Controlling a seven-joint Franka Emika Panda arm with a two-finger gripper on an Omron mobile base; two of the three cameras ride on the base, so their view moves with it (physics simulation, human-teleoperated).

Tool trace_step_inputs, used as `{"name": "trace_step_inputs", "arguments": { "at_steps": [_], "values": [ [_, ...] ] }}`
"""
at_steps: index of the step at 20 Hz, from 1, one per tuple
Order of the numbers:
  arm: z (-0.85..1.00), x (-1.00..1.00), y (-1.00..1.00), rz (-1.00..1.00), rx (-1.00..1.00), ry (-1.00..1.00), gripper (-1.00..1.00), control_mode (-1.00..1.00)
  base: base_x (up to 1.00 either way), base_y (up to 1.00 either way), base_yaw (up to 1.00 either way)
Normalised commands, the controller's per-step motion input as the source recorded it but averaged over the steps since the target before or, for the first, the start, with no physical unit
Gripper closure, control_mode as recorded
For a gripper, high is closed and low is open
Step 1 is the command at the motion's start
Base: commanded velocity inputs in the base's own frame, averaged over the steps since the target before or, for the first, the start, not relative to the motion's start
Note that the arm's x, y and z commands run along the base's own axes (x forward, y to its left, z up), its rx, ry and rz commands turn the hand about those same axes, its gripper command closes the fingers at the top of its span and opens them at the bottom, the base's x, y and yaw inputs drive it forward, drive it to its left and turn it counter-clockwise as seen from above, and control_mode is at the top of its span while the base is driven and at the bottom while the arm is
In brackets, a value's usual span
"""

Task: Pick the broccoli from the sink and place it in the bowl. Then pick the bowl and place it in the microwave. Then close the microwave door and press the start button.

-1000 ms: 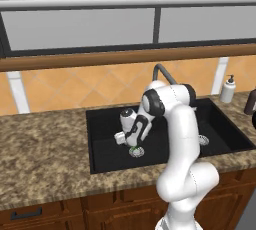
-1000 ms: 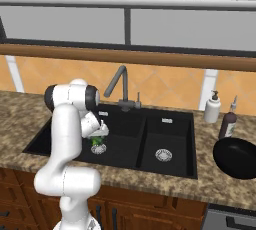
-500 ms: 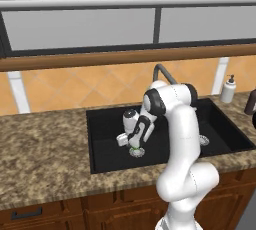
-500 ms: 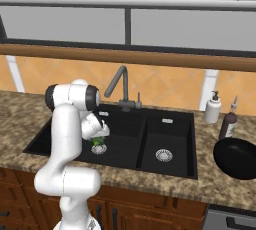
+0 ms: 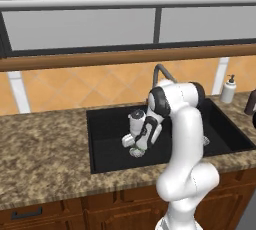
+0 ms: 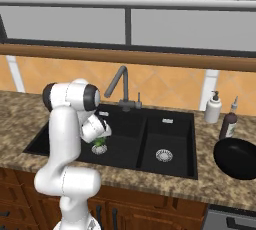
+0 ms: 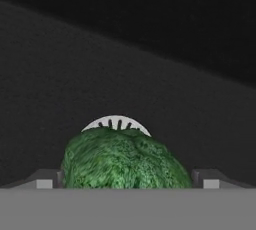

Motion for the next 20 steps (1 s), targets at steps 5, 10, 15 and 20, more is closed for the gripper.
{"name": "trace_step_inputs", "arguments": {
  "at_steps": [5, 10, 15, 20],
  "values": [
    [1.00, -0.82, 0.20, 0.00, 0.18, -0.32, 1.00, -1.00, 0.00, 0.00, 0.00],
    [1.00, -0.93, 0.10, 0.00, 0.18, -0.58, 1.00, -1.00, 0.00, 0.00, 0.00],
    [0.97, -0.98, 0.10, -0.03, 0.13, -0.70, 1.00, -1.00, 0.00, 0.00, 0.00],
    [1.00, -0.93, 0.15, -0.05, 0.18, -0.35, 1.00, -1.00, 0.00, 0.00, 0.00]
  ]
}}
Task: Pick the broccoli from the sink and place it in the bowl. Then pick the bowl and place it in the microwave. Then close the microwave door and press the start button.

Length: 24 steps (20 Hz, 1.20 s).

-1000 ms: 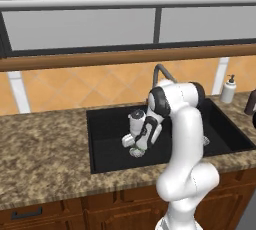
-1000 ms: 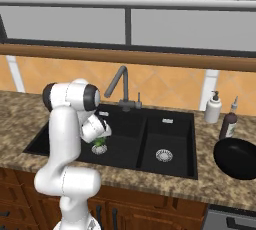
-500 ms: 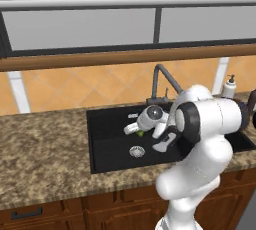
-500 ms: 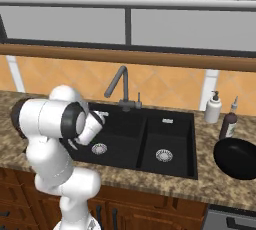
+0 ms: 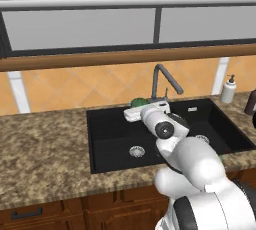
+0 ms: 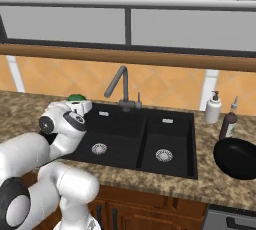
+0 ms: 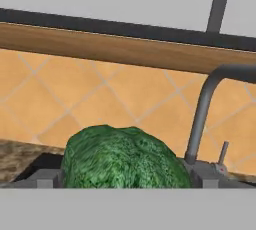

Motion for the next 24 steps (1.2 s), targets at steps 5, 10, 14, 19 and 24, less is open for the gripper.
{"name": "trace_step_inputs", "arguments": {
  "at_steps": [5, 10, 14, 19, 24],
  "values": [
    [1.00, -0.86, 0.06, 0.00, 0.23, -0.14, 1.00, -1.00, 0.00, 0.00, 0.00],
    [1.00, -1.00, -0.54, -0.07, 0.24, 0.07, 1.00, -1.00, 0.00, 0.00, 0.00],
    [1.00, -1.00, -0.96, -0.14, 0.11, 0.31, 1.00, -1.00, 0.00, 0.00, 0.00],
    [0.99, -0.96, -0.98, -0.11, 0.03, 0.39, 1.00, -1.00, 0.00, 0.00, 0.00],
    [0.10, -0.03, -0.97, -0.13, -0.15, 0.59, 1.00, -1.00, 0.00, 0.00, 0.00]
  ]
}}
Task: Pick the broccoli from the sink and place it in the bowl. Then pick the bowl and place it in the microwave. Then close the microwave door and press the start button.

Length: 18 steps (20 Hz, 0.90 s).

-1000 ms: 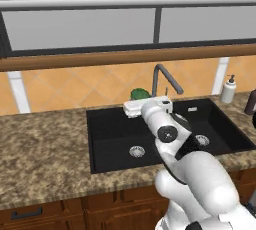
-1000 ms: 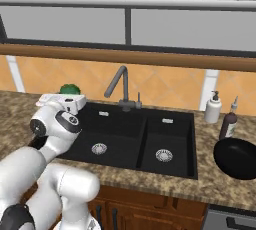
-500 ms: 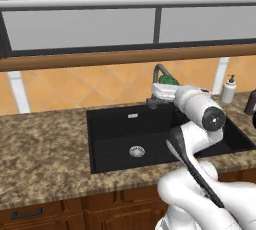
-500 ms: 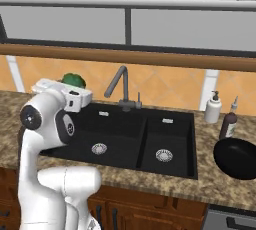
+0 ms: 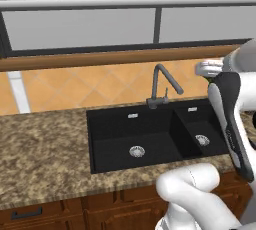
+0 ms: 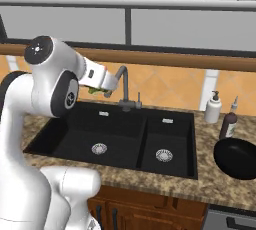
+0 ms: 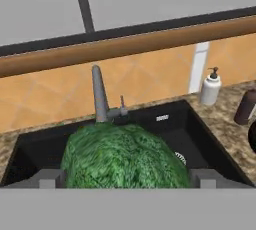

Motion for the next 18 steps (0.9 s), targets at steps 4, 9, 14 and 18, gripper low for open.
{"name": "trace_step_inputs", "arguments": {
  "at_steps": [4, 9, 14, 18],
  "values": [
    [-0.47, 0.33, -1.00, -0.16, -0.18, 0.50, 1.00, -1.00, 0.00, 0.00, 0.00],
    [-0.83, 0.53, -1.00, -0.11, -0.05, 0.32, 1.00, -1.00, 0.00, 0.00, 0.00],
    [-0.91, 0.68, -1.00, -0.10, 0.00, 0.21, 1.00, -1.00, 0.00, 0.00, 0.00],
    [-0.54, 0.61, -1.00, -0.09, 0.00, 0.13, 1.00, -1.00, 0.00, 0.00, 0.00]
  ]
}}
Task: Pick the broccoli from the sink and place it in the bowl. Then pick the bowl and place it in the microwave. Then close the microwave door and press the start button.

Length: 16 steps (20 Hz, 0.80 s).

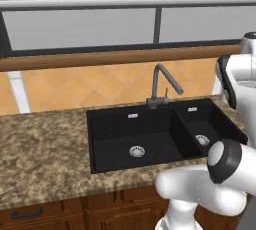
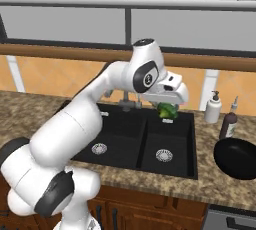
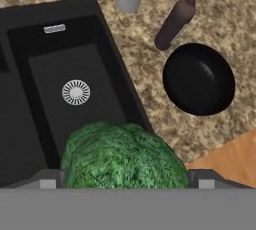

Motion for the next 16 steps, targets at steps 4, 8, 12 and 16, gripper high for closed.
{"name": "trace_step_inputs", "arguments": {
  "at_steps": [4, 8, 12, 16],
  "values": [
    [-0.36, 0.45, -1.00, -0.09, 0.04, 0.07, 1.00, -1.00, 0.00, 0.00, 0.00],
    [-0.32, 0.26, -1.00, -0.06, 0.11, 0.04, 1.00, -1.00, 0.00, 0.00, 0.00],
    [-0.08, 0.04, -1.00, -0.01, 0.16, 0.00, 1.00, -1.00, 0.00, 0.00, 0.00],
    [-0.12, 0.02, -1.00, -0.01, 0.11, -0.01, 1.00, -1.00, 0.00, 0.00, 0.00]
  ]
}}
